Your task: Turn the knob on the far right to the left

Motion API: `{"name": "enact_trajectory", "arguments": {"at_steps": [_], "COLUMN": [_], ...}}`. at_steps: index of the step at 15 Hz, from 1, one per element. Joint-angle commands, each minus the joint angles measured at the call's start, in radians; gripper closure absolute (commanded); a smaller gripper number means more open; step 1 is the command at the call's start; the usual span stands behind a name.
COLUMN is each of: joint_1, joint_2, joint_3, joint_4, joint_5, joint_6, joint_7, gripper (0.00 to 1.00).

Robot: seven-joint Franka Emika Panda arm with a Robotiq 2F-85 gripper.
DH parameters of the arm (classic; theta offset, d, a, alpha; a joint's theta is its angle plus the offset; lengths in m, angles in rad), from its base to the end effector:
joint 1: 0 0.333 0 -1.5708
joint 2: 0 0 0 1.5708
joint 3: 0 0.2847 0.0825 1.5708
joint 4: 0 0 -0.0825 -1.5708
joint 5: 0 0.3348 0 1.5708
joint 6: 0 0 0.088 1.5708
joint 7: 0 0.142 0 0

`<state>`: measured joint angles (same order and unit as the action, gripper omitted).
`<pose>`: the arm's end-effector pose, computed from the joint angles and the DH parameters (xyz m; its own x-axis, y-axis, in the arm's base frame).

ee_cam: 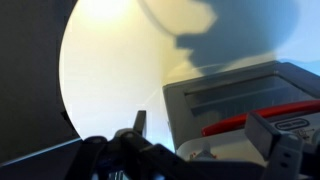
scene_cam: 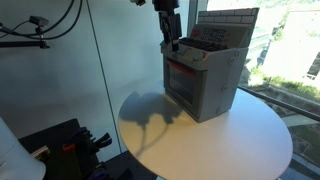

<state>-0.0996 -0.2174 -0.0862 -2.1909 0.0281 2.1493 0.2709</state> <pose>0.4631 -0.0862 0.4487 0.8777 -0.4533 0.1554 -0.4445 -0.8913 -0.0892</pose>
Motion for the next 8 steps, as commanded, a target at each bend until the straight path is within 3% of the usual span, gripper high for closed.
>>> {"name": "enact_trajectory", "arguments": {"at_steps": [1, 8], "joint_1": [-0.008, -0.009], "joint_2": [-0.053, -0.131], "joint_3": [0.005, 0.012], "joint_4": [0.014, 0.018], "joint_5": [0.001, 0.001], "joint_6": [-0.138, -0.304], "joint_7": [-0.001, -0.001], "gripper": [0.00, 0.00]}}
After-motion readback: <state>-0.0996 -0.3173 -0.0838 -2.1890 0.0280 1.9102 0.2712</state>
